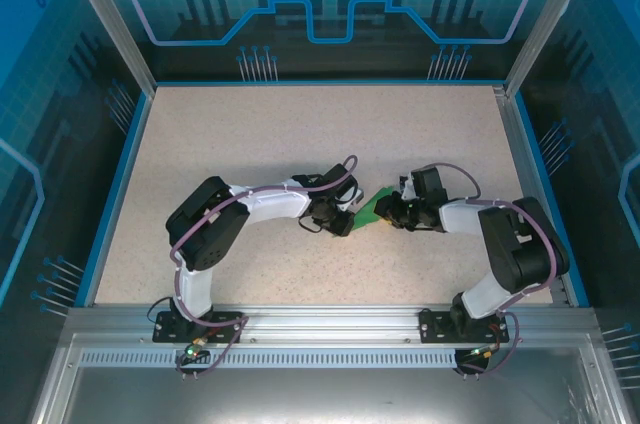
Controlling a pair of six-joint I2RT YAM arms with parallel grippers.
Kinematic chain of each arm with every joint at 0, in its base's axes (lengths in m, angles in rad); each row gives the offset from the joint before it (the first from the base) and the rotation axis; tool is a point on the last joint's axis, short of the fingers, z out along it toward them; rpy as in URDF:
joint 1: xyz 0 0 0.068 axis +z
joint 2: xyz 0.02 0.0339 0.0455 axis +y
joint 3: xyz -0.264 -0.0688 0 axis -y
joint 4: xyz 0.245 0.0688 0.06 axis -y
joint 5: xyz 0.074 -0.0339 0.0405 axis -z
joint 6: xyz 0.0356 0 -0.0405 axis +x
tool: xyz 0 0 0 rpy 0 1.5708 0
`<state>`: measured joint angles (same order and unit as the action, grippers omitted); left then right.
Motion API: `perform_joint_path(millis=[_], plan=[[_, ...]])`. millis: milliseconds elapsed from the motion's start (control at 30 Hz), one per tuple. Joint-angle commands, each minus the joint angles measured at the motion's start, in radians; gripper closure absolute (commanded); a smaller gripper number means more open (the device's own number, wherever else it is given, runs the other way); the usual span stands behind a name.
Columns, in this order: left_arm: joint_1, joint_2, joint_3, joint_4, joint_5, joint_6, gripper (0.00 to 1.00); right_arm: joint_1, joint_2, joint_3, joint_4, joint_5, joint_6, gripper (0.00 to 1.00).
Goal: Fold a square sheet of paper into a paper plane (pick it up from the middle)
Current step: Fold the wing for the fifth time at the center of the table.
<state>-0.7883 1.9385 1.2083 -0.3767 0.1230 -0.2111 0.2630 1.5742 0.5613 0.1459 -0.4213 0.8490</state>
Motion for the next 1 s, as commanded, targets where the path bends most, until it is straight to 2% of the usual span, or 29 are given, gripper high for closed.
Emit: perform_joint_path(millis=[0, 133, 367, 533, 700, 967], plan=[[-0.004, 0.035, -0.021, 0.018, -0.036, -0.017, 0.84, 0.014, -0.044, -0.015, -0.044, 0.010, 0.014, 0.74], [-0.003, 0.040, -0.034, 0.019, -0.049, -0.009, 0.84, 0.014, -0.101, -0.010, -0.106, 0.046, -0.001, 0.70], [-0.004, 0.045, -0.050, 0.032, -0.054, -0.004, 0.84, 0.041, -0.240, -0.018, -0.184, 0.072, 0.006, 0.71], [-0.003, 0.045, -0.064, 0.047, -0.048, -0.002, 0.84, 0.102, -0.331, -0.088, -0.083, 0.073, 0.122, 0.87], [-0.004, 0.042, -0.076, 0.062, -0.027, -0.004, 0.83, 0.180, -0.288, -0.097, 0.022, 0.135, 0.191, 0.92], [-0.003, 0.033, -0.091, 0.083, -0.009, -0.007, 0.83, 0.190, -0.161, -0.094, 0.158, 0.175, 0.240, 0.98]])
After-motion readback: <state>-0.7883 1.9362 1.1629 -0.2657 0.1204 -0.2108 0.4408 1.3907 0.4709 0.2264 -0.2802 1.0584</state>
